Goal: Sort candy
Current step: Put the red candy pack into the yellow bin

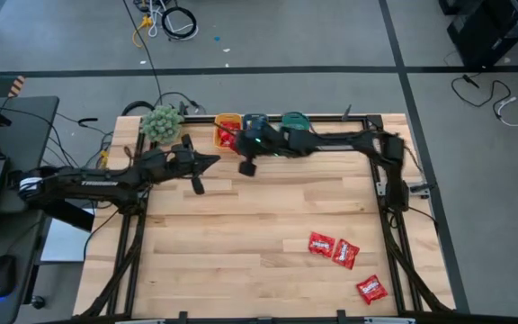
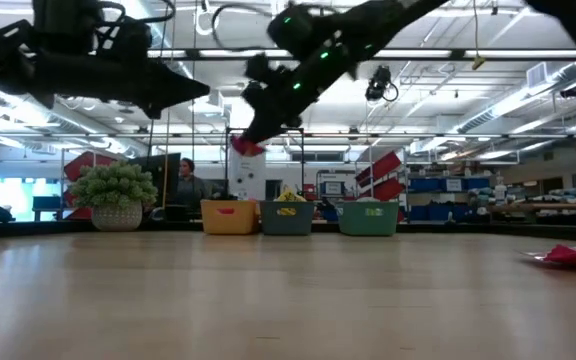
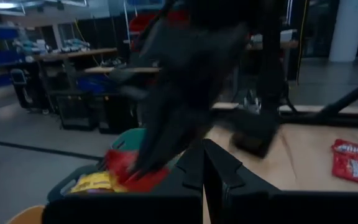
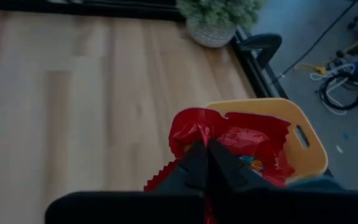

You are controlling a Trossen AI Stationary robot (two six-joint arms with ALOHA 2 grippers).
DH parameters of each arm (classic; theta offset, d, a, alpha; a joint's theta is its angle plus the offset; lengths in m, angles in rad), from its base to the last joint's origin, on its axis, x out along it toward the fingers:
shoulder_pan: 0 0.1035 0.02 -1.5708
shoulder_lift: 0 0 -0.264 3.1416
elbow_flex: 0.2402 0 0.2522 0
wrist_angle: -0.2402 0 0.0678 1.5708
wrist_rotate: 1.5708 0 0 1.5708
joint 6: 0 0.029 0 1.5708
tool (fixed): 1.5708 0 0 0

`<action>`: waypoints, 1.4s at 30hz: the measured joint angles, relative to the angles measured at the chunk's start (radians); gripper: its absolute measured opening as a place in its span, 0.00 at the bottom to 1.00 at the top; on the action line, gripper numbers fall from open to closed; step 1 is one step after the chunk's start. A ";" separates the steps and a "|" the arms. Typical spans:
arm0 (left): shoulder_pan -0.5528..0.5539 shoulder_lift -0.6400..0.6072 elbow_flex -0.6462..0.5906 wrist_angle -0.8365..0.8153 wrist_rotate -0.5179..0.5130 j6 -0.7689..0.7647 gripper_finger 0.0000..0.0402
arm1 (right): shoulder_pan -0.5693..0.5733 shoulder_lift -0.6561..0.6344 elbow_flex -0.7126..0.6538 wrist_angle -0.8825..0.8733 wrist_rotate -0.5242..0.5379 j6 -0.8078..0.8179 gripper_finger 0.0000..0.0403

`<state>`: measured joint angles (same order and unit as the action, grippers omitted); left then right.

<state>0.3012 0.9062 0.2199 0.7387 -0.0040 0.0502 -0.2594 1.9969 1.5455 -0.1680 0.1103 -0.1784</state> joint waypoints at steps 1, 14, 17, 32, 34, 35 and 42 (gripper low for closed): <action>0.000 -0.024 -0.010 -0.003 0.000 -0.002 0.00 | -0.010 0.039 0.050 -0.018 0.000 0.000 0.00; 0.000 -0.180 -0.030 -0.143 0.000 0.002 0.00 | -0.087 0.439 0.567 -0.306 0.076 0.090 0.03; 0.000 -0.180 -0.030 -0.152 0.000 0.003 0.00 | -0.094 0.483 0.624 -0.351 0.080 0.130 0.08; 0.000 -0.182 -0.030 -0.173 0.001 0.028 0.00 | -0.057 0.367 0.644 -0.596 0.001 0.023 0.27; 0.000 -0.182 -0.030 -0.172 0.001 0.034 0.00 | -0.042 0.323 0.605 -0.594 -0.101 0.012 0.14; 0.000 -0.182 -0.030 -0.170 0.001 0.038 0.00 | -0.033 0.306 0.574 -0.586 -0.141 0.002 0.07; -0.001 -0.182 -0.030 -0.170 0.001 0.047 0.00 | 0.051 0.168 0.205 -0.332 -0.107 -0.011 0.01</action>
<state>0.3000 0.7246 0.1898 0.5692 -0.0029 0.0967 -0.2086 2.1647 1.7506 -0.5003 0.0034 -0.1898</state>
